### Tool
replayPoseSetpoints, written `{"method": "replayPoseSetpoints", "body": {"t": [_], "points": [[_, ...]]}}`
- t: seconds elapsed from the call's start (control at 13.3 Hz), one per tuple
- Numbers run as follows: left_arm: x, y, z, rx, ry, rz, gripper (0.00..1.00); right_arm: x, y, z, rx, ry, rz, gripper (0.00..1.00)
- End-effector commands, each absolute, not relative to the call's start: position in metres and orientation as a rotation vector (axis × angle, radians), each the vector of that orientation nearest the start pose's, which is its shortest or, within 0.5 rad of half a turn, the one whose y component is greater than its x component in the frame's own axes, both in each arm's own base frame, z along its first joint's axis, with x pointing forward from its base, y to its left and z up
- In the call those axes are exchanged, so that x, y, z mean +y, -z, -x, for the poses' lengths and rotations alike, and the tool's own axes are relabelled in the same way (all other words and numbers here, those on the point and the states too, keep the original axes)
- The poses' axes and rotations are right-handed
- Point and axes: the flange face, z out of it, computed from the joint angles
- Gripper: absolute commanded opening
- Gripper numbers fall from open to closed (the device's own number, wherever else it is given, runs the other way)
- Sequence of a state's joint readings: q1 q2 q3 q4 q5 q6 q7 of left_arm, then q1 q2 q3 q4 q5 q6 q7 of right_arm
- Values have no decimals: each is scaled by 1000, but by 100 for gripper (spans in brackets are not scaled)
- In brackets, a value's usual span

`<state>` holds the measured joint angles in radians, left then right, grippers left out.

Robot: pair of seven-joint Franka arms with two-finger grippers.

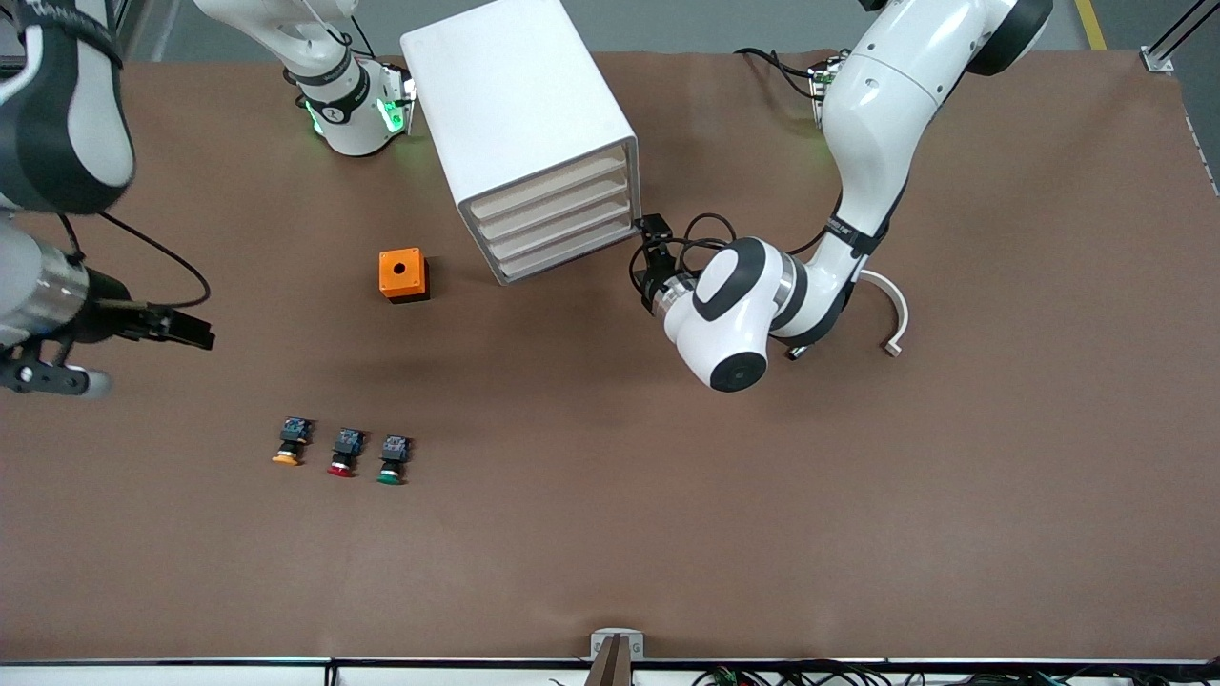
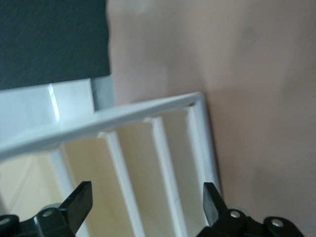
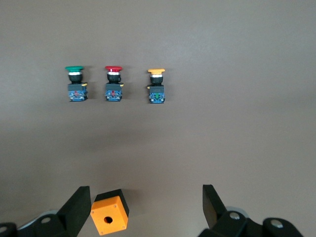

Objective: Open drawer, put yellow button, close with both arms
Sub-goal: 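Pull the top drawer open with the left gripper while the right gripper lowers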

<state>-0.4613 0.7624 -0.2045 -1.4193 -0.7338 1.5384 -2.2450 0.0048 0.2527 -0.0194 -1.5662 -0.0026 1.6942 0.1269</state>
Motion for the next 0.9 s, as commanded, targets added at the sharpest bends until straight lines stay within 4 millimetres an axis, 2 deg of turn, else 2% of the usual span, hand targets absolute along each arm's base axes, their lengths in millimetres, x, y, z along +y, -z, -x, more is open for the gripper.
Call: {"method": "replayPoseSetpoints", "body": {"t": [0.0, 0.15, 0.38, 0.68, 0.75, 0.83], "points": [[-474, -256, -484, 2675, 1810, -1766, 93, -12, -455, -643, 219, -217, 3120, 100], [-495, -252, -466, 2723, 1871, -1725, 84, -14, -415, -655, 226, -250, 3107, 100], [-505, -256, -461, 2705, 1964, -1659, 70, -30, -354, -668, 280, -301, 3075, 100], [-513, -260, -455, 2677, 2036, -1624, 69, -30, -263, -671, 313, -434, 3021, 100], [-518, -259, -450, 2674, 2040, -1635, 66, -28, -251, -675, 314, -400, 3026, 100], [-525, -256, -441, 2673, 2051, -1653, 55, -25, -240, -678, 310, -377, 3032, 100]]}}
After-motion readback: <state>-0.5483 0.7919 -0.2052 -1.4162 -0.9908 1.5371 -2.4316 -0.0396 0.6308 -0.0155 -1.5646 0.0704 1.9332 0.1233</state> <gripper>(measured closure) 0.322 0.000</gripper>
